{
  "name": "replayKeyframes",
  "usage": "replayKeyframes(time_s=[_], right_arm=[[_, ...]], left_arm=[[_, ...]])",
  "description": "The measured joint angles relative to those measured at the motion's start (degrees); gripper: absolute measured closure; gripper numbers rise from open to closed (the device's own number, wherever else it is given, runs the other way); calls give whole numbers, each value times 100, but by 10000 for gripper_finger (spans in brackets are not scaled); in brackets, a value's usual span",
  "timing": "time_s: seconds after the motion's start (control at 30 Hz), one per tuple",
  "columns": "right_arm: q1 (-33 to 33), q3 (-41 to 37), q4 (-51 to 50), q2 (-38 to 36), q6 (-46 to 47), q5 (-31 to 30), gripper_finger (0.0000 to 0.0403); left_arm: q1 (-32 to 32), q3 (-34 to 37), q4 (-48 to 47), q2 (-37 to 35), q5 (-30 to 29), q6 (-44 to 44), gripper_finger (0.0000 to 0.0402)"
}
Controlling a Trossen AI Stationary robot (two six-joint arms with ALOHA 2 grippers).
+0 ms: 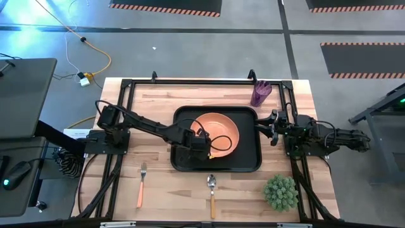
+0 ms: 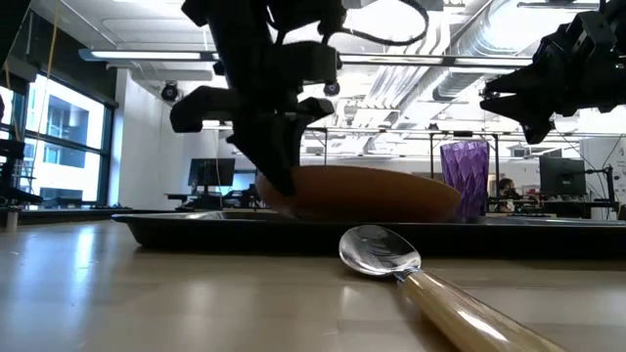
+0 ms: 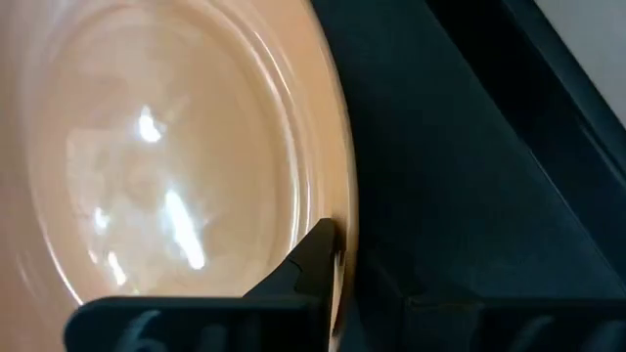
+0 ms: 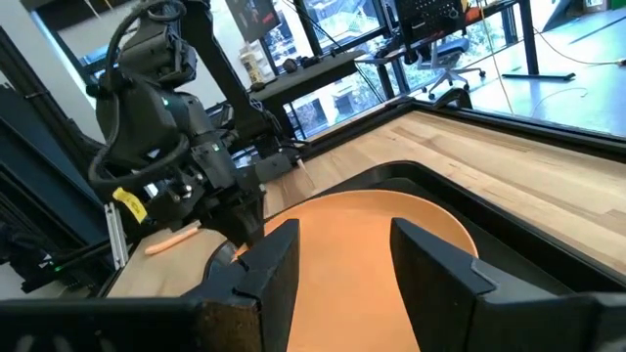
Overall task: Pick and place plate/cup/fork/spoon on tray
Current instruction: Put the orange plate on the black tray
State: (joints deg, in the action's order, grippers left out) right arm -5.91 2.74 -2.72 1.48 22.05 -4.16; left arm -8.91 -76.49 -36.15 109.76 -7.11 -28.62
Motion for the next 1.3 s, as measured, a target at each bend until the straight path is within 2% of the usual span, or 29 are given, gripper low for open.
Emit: replayKeyframes(time_s=[0.33,0.63,0.97,1.07,1.3], right_arm=[[0,0,2,2,43,2,249],[0,0,4,2,43,2,249],[0,0,4,2,45,2,249],[0,0,2,2,45,2,249],[0,0,12,0,45,2,249]], left_arm=[[-26,0,-14,100,-45,96,373],[-7,0,-2,87,487,111,371],[-7,0,136,89,508,326,308],[-7,0,173,89,342,522,292],[-7,0,17,40,247,1023,284]])
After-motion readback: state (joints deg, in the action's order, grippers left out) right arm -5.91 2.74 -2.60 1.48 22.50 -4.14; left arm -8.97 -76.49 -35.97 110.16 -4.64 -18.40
